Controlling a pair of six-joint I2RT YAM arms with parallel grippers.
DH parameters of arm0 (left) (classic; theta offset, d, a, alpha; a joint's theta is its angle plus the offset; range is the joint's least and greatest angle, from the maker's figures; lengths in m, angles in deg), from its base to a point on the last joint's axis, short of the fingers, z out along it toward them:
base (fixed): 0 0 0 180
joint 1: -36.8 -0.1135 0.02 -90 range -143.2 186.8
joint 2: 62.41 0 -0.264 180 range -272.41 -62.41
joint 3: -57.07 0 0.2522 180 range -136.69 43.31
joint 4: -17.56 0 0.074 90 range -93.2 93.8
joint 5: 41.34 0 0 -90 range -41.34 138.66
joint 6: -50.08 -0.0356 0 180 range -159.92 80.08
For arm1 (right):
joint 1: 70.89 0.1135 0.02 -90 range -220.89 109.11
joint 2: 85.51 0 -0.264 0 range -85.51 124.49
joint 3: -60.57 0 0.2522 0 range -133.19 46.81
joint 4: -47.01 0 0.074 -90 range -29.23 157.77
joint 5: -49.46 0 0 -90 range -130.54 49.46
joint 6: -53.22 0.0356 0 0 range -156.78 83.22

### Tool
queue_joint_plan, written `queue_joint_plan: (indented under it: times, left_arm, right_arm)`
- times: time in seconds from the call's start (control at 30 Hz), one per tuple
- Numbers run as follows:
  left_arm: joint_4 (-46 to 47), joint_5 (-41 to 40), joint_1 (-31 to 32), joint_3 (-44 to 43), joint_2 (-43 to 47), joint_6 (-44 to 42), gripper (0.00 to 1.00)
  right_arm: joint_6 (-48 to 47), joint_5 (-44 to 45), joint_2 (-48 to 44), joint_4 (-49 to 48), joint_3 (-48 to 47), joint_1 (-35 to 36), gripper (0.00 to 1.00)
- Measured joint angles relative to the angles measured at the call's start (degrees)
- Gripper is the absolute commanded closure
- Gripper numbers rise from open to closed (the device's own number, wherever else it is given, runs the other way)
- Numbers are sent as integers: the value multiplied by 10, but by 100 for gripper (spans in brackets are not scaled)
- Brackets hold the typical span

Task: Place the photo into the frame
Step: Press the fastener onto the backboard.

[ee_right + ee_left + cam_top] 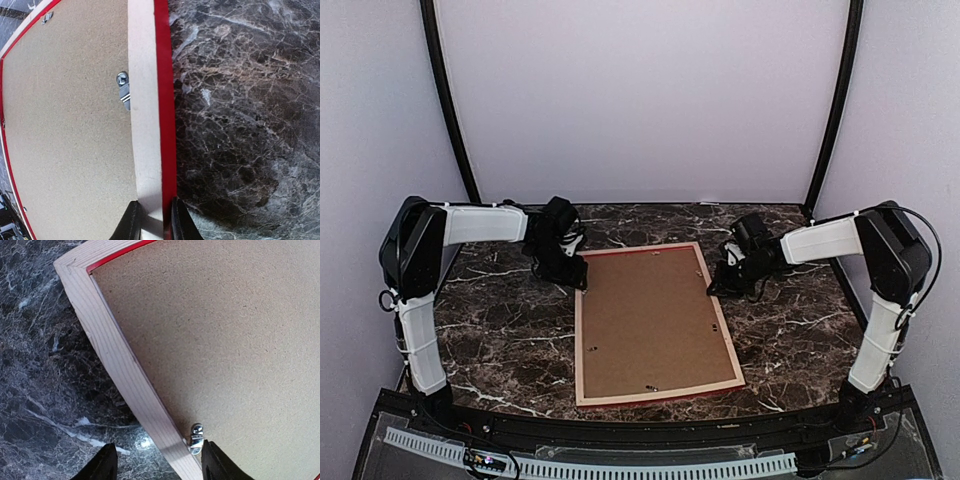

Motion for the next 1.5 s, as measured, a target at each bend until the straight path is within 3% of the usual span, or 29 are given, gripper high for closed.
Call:
queue_joint_plan:
  times: [0.93,1.3,1.5]
  left_arm:
    - [0,15,1,0,-17,-14,55]
    - [1,3,8,0,-17,-15,76]
    - [8,2,7,-2,-17,8,79]
  right_arm:
    - [0,-6,-6,-21,16,-2,100]
    - [0,-9,-7,-30,21,-3,100]
    - [1,-11,-7,-33,25,-4,100]
